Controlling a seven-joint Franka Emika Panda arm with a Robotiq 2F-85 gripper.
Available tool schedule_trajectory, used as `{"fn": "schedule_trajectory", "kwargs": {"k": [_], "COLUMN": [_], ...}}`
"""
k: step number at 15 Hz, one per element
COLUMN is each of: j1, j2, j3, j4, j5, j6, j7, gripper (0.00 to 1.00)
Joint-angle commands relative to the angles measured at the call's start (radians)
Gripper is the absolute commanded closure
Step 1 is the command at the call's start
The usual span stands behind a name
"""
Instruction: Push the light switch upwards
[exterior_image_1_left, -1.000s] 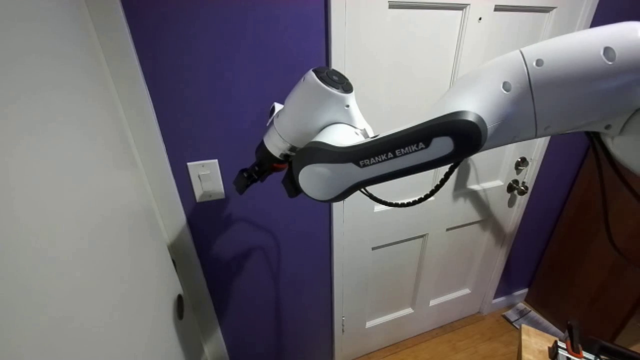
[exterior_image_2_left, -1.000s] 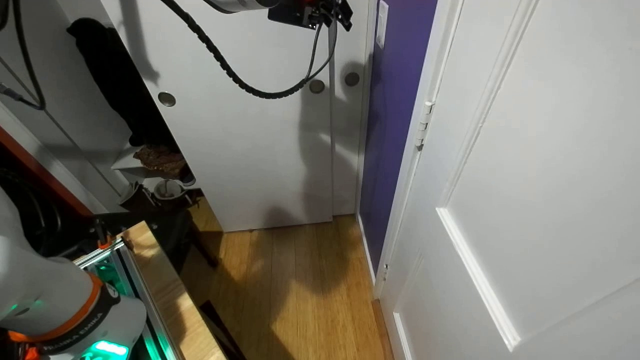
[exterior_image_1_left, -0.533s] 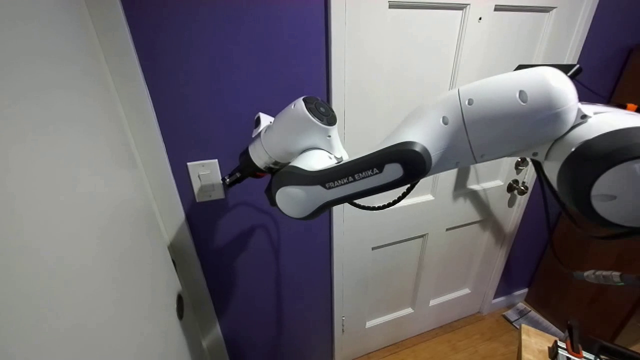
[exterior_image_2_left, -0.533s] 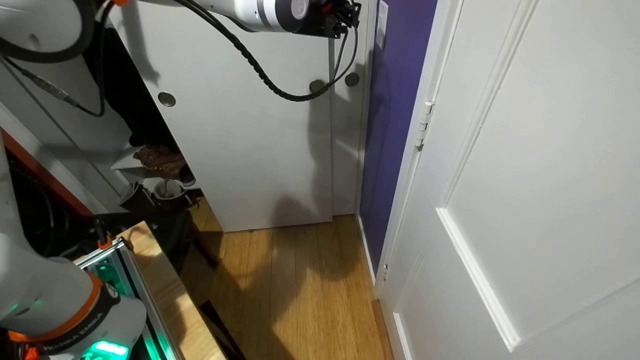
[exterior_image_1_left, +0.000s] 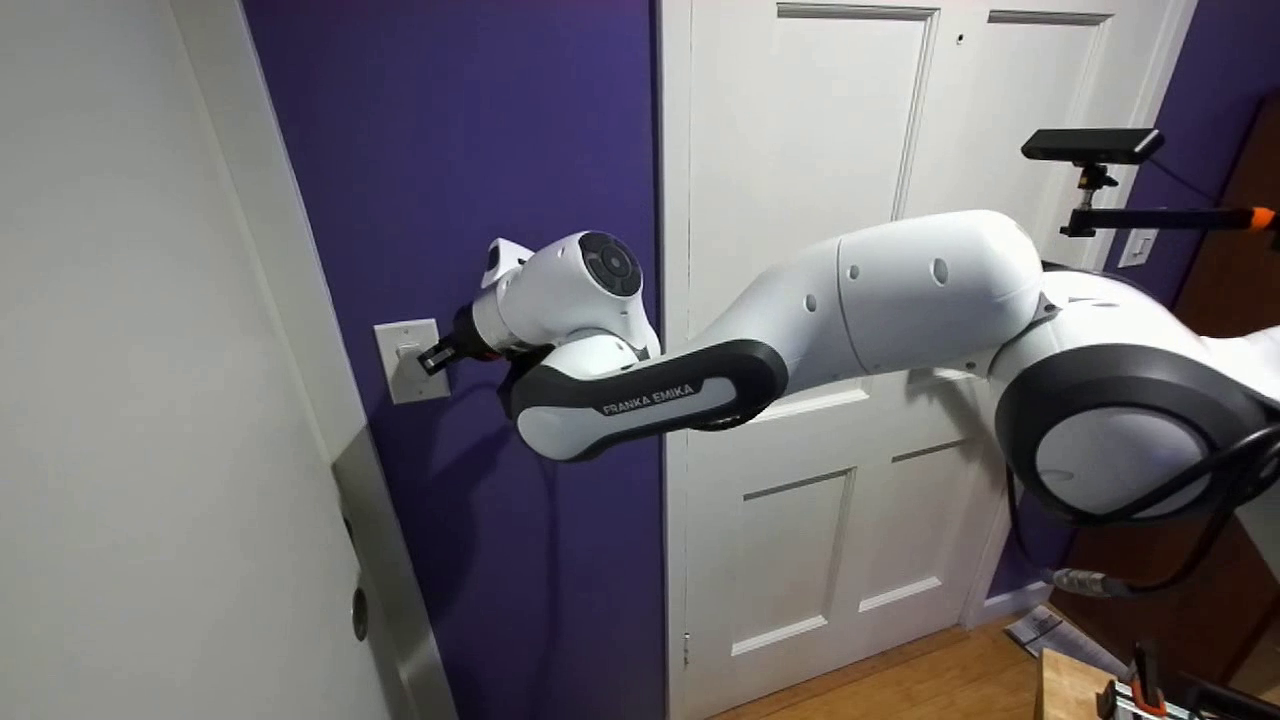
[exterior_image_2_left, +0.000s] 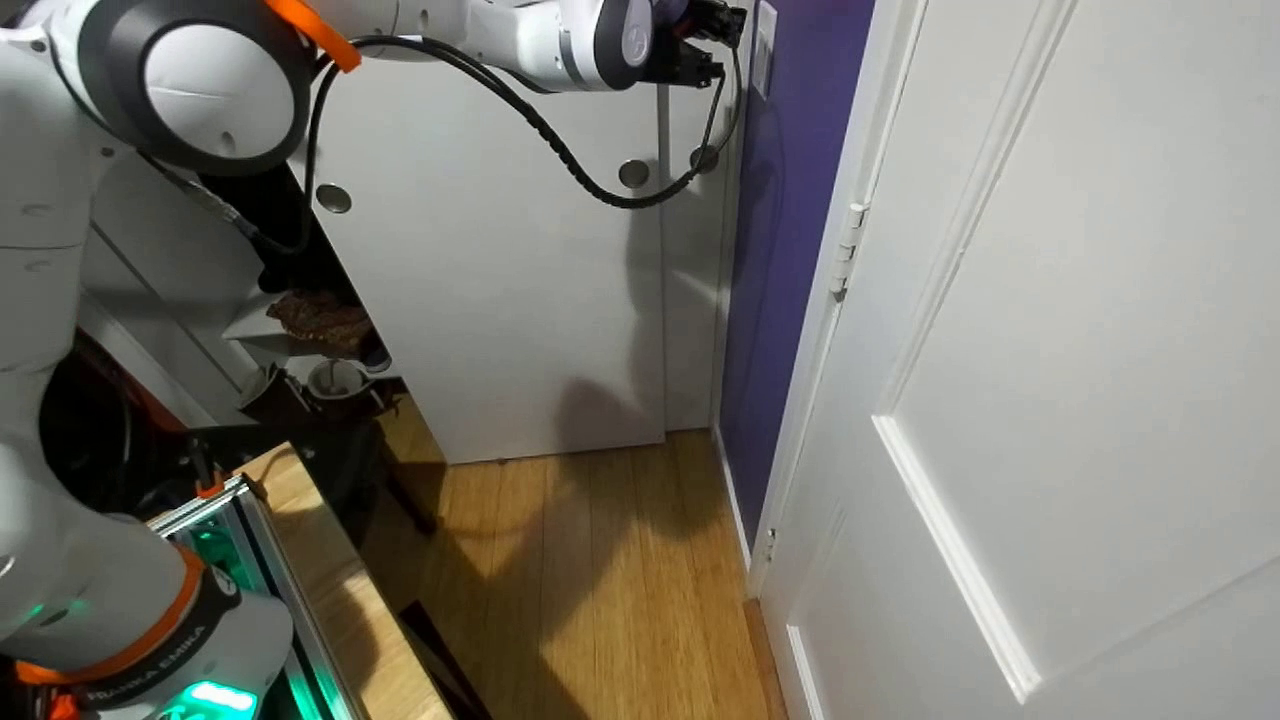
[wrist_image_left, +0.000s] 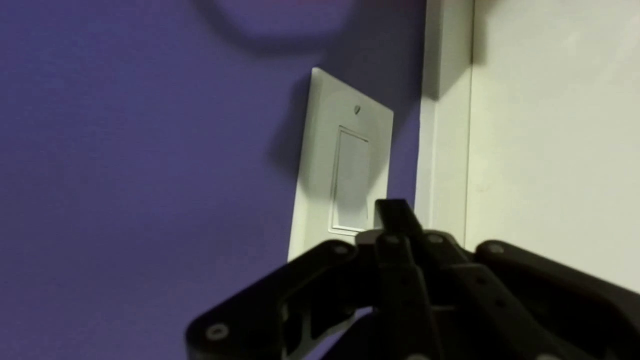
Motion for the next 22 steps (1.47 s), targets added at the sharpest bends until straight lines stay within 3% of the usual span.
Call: {"fn": "schedule_trajectory", "kwargs": {"k": [1, 11, 22], "j1": [0.065, 0.133, 0.127], "j2": [0.110, 0.264, 0.367], "j3": [-0.106, -0.266, -0.330], "j4": [0.146, 0.347, 0.477], "j5": [-0.009, 0.001, 0.002], "j6": [0.011, -0.005, 0.000], "j7": [0.087, 0.197, 0.218], "gripper": [1.00, 1.00, 1.00]}}
